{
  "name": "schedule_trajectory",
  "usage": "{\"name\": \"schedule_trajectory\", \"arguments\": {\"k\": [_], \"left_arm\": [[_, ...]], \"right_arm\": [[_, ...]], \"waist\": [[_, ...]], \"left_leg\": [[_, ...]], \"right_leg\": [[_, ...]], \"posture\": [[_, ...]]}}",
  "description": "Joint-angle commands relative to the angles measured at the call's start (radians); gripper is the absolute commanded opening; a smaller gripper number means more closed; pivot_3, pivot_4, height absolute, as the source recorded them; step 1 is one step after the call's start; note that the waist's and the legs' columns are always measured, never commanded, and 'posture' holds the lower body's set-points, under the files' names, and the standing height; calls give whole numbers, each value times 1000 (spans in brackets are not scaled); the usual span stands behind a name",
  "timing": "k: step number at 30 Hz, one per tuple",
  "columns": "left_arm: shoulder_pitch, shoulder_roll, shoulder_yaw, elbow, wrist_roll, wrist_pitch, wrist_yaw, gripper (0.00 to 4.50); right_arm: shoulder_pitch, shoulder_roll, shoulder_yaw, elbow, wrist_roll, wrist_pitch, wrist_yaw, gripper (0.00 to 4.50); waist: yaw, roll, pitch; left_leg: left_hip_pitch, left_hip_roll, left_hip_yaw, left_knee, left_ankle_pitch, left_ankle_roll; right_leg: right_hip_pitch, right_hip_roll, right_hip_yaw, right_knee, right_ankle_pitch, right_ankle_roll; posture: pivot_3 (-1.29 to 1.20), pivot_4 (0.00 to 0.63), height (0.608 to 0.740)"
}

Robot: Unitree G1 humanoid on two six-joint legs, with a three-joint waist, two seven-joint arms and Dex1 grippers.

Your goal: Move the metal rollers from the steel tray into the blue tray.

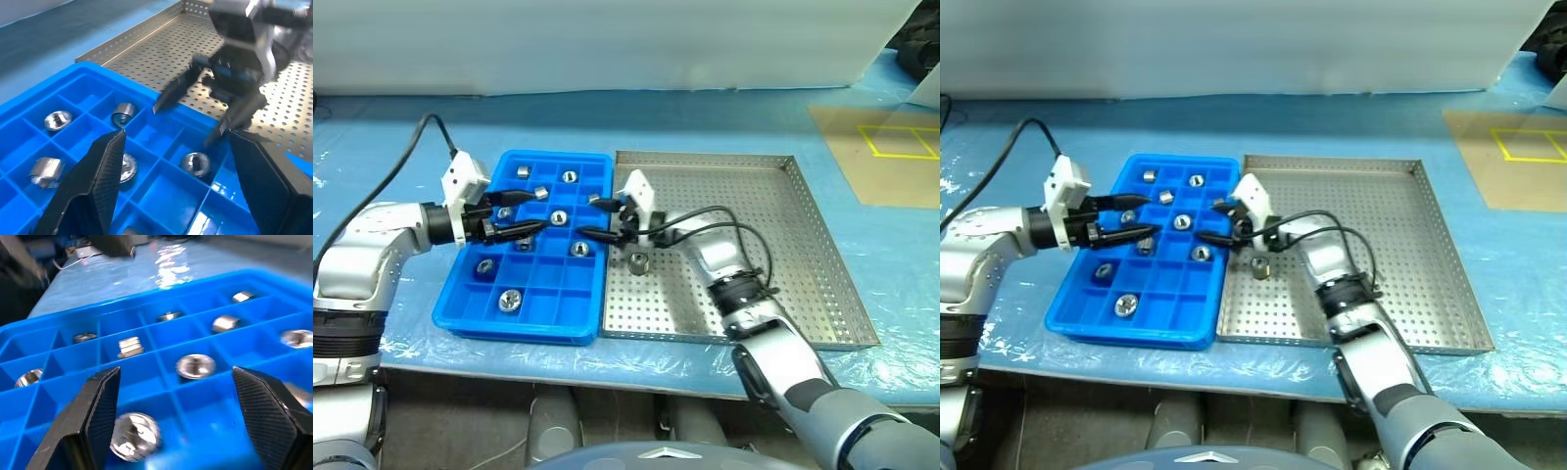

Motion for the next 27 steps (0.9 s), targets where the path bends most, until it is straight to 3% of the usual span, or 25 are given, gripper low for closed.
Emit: {"name": "schedule_trajectory", "arguments": {"k": [1,4,8,27], "left_arm": [[-29,-4,-15,-2,-10,-3,-22,3525],[-49,-17,-41,28,0,-14,-41,3525],[-83,-26,-69,62,12,-29,-68,3525],[-97,-24,-57,74,0,-18,-83,3525]], "right_arm": [[72,-93,-48,-287,95,132,33,3735],[170,-212,-52,-416,111,223,51,3735],[242,-261,-51,-431,140,290,43,3735],[266,-169,84,-86,-7,69,34,3735]], "waist": [[-5,0,0],[-8,0,0],[-22,0,0],[-35,0,0]], "left_leg": [[0,0,0,0,0,0],[1,0,0,-1,0,0],[2,0,0,-1,0,0],[5,0,1,0,0,1]], "right_leg": [[0,1,0,-1,0,0],[0,1,0,-2,0,0],[0,1,2,-2,0,0],[3,1,3,0,0,0]], "posture": [[-77,150,740],[-88,150,740],[-121,150,740],[-98,150,740]]}}
